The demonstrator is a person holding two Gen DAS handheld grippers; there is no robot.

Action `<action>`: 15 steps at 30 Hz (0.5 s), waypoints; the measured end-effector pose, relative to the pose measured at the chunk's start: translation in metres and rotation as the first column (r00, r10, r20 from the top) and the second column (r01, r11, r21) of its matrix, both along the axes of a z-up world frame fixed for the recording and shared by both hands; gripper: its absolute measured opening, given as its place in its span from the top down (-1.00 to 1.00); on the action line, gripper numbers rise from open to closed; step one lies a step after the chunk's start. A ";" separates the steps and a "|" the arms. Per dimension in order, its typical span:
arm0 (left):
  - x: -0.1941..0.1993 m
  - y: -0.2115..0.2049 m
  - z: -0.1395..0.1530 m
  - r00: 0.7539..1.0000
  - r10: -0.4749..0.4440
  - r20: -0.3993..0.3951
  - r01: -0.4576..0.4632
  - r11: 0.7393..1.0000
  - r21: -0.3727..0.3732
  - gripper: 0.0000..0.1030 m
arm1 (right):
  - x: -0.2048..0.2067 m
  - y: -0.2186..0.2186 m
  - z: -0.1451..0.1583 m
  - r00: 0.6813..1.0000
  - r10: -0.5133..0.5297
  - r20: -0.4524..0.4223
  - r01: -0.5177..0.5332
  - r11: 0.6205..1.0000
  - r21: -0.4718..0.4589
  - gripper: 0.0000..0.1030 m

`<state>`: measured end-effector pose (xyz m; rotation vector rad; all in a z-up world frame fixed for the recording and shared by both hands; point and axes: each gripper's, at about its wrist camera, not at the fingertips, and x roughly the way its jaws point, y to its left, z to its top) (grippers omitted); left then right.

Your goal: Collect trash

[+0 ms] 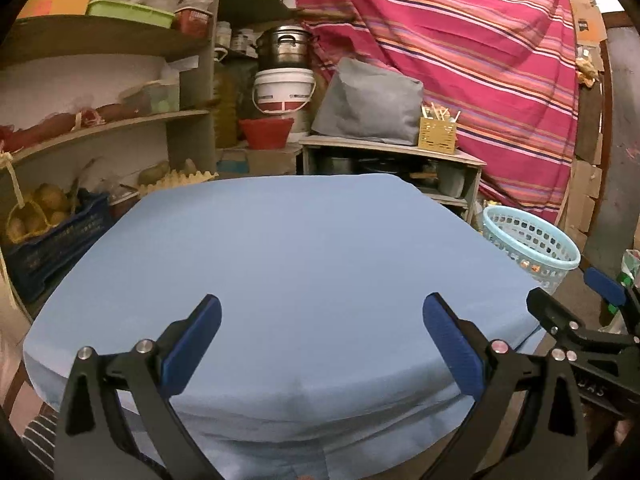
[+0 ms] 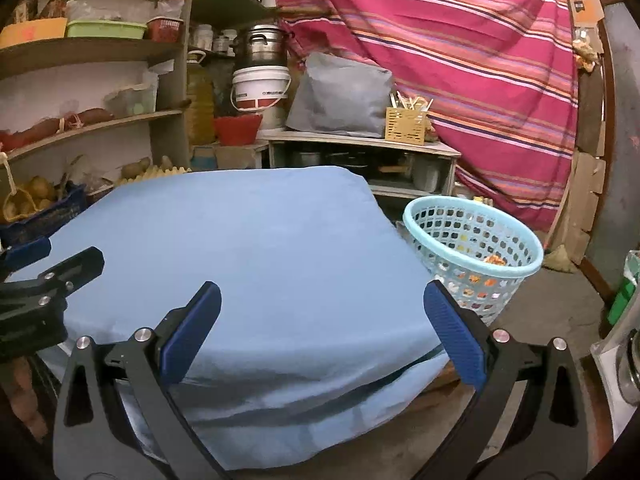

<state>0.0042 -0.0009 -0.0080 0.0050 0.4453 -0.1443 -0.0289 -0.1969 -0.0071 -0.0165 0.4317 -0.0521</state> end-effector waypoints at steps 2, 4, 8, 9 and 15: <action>0.001 0.002 -0.002 1.000 0.010 0.003 -0.010 1.000 0.001 -0.91 | 0.000 0.000 -0.001 1.000 0.019 0.004 -0.019 1.000 0.021 -0.92; 0.004 0.001 -0.005 1.000 0.012 -0.009 -0.012 1.000 0.006 -0.91 | 0.000 0.001 -0.001 1.000 0.027 0.007 -0.027 0.999 0.028 -0.92; 0.004 0.002 -0.010 1.000 0.012 -0.020 -0.012 1.000 0.005 -0.91 | 0.002 0.002 -0.002 1.000 0.024 0.002 -0.024 0.999 0.020 -0.92; 0.005 0.002 -0.010 1.000 0.012 -0.020 -0.012 1.000 0.005 -0.91 | 0.003 0.002 -0.002 1.000 0.025 -0.001 -0.025 0.999 0.025 -0.92; 0.005 0.003 -0.011 1.000 0.022 -0.004 -0.022 1.000 0.016 -0.91 | 0.004 0.000 -0.002 1.000 0.012 0.008 -0.012 1.000 0.022 -0.92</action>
